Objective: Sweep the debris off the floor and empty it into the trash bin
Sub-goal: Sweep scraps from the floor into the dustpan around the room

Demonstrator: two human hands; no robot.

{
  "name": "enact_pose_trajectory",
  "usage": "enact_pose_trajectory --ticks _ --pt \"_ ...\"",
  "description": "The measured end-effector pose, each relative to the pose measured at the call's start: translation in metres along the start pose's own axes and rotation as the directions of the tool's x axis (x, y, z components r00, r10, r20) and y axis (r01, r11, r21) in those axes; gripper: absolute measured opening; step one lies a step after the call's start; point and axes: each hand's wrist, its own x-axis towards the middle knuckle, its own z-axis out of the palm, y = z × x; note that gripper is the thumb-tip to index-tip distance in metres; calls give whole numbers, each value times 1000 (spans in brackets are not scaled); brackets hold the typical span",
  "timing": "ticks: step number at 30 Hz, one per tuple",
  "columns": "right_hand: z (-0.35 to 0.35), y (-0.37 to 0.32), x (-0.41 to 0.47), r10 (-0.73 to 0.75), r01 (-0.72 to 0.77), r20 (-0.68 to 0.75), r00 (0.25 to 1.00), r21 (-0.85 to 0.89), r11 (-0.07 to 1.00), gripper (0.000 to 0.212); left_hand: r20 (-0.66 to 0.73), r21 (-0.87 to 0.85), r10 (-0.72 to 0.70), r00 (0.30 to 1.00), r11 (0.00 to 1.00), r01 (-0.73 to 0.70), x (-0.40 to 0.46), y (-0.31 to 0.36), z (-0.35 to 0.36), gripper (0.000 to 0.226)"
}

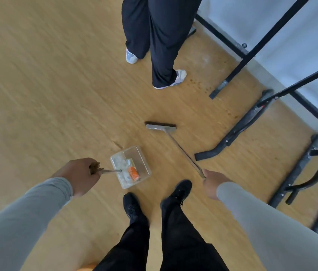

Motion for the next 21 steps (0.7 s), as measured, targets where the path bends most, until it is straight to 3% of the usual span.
enact_pose_trajectory --ticks 3,7,11,15,16,18,21 --pt "11 23 -12 79 -71 53 995 -143 987 73 6 18 14 1000 1000 -14 3 1 -2 14" --pt "17 78 -47 83 -69 97 992 -139 988 59 16 36 52 999 998 -53 6 5 -2 16" --pt "6 114 -82 137 -149 166 977 64 987 47 27 79 90 996 993 -92 8 15 1 19" --pt "5 114 -118 144 -234 241 960 402 885 32 56 110 112 992 987 -117 14 29 12 23" --pt "11 108 -116 143 -224 222 965 399 889 32 63 119 116 991 985 -123 16 33 17 24" --pt "30 91 -100 104 -133 134 985 225 965 44 49 118 125 991 984 -130 20 42 27 26" --pt "62 41 -74 57 -70 166 985 78 994 56 29 132 133 991 982 -136 26 51 33 29"
